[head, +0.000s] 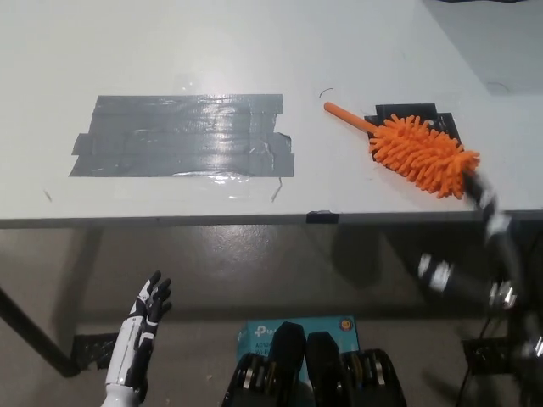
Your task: An orange duster is kept infront of the robot in the middle of the table and the robot extends its right arm to grab the duster, picks it up and hands it to a person
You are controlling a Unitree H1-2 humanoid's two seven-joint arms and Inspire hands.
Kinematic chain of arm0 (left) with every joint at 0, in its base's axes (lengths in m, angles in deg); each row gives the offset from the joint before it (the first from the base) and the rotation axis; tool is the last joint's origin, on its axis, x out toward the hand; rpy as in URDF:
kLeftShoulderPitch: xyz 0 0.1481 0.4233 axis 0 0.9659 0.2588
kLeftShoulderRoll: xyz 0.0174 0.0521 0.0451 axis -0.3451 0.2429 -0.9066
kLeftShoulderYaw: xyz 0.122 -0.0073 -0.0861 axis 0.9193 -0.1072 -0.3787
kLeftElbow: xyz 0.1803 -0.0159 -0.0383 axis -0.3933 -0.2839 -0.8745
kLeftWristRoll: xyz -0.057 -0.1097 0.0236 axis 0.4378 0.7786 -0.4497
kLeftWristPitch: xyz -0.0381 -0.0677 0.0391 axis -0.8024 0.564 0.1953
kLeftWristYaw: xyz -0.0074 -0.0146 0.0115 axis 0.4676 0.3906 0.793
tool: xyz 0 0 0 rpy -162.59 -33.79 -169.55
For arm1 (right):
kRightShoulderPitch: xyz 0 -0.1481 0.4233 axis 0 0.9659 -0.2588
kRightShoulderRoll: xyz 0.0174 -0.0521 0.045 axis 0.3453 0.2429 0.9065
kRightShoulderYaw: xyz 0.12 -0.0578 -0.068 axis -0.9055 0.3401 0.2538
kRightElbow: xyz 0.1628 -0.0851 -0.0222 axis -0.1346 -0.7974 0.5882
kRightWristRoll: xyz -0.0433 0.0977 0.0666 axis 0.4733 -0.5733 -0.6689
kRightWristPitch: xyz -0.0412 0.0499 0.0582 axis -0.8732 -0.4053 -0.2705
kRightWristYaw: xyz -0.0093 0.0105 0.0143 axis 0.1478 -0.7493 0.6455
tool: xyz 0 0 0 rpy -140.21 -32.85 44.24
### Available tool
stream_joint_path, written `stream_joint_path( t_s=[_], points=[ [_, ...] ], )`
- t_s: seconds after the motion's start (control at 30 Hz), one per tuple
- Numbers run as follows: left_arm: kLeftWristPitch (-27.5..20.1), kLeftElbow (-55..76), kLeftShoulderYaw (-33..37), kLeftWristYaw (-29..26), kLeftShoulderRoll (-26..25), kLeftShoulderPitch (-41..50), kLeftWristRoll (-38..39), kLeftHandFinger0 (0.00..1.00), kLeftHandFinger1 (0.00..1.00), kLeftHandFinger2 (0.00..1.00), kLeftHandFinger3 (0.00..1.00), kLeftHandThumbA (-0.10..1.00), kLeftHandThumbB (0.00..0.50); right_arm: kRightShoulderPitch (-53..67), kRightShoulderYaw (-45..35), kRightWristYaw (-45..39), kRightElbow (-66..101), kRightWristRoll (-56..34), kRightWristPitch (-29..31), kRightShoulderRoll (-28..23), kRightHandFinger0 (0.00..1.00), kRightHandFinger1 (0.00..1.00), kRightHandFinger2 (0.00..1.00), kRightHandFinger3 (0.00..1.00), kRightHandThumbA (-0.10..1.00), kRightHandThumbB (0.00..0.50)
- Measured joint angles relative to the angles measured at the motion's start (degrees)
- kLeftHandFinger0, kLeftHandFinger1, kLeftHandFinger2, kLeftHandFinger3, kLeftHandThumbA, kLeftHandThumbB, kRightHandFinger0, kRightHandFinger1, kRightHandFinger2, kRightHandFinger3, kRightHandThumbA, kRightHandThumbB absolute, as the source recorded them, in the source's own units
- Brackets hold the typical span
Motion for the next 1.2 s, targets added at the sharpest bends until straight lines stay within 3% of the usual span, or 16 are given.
stream_joint_path(
  t_s=[0.2, 0.33, 0.57, 0.63, 0.77, 0.83, 1.07, 1.2],
  points=[
    [-0.10, -0.43, 0.00, 0.00, -0.01, -0.01, -0.01, 1.00, 1.00, 1.00, 1.00, 0.90, 0.200, -11.75, 0.79, -0.87, -5.19, 4.13, -7.66, -4.47, 1.00, 1.00, 1.00, 1.00, 0.98, 0.293],
    [-0.29, -0.58, -0.03, -0.01, -0.03, -0.19, -0.03, 1.00, 1.00, 1.00, 1.00, 0.90, 0.202, -20.06, 3.14, -2.05, -13.02, 6.65, -12.36, -6.66, 1.00, 1.00, 1.00, 1.00, 1.00, 0.321],
    [-0.63, -0.56, -0.07, -0.01, -0.07, -1.21, -0.06, 1.00, 1.00, 1.00, 1.00, 0.88, 0.228, -32.06, 8.98, -4.56, -30.25, 10.36, -19.96, -7.88, 1.00, 1.00, 1.00, 1.00, 0.89, 0.346],
    [-0.62, -0.53, -0.07, 0.00, -0.08, -1.28, -0.05, 1.00, 1.00, 1.00, 1.00, 0.86, 0.239, -33.65, 10.15, -4.79, -34.31, 10.84, -21.07, -7.77, 1.00, 1.00, 1.00, 1.00, 0.87, 0.364],
    [-0.61, -0.55, -0.04, 0.00, -0.08, -1.28, -0.17, 1.00, 1.00, 1.00, 1.00, 0.84, 0.212, -35.37, 11.91, -4.77, -42.65, 11.61, -22.20, -6.55, 1.00, 1.00, 1.00, 1.00, 0.90, 0.401],
    [-0.61, -0.54, -0.03, 0.00, -0.10, -1.30, -0.29, 1.00, 1.00, 1.00, 1.00, 0.85, 0.220, -35.71, 12.79, -4.77, -46.11, 11.89, -22.46, -5.81, 1.00, 1.00, 1.00, 1.00, 0.96, 0.413],
    [-0.60, -0.56, 0.00, 0.00, -0.15, -1.95, -1.06, 1.00, 1.00, 1.00, 1.00, 0.85, 0.219, -40.04, 15.20, -4.58, -57.20, 12.88, -22.71, -4.35, 1.00, 1.00, 1.00, 1.00, 1.00, 0.383],
    [-0.60, -0.58, -0.01, 0.00, -0.16, -2.19, -1.25, 1.00, 1.00, 1.00, 1.00, 0.85, 0.222, -41.66, 15.60, -4.43, -61.10, 12.91, -22.66, -4.36, 1.00, 1.00, 1.00, 1.00, 1.00, 0.399]
  ],
)
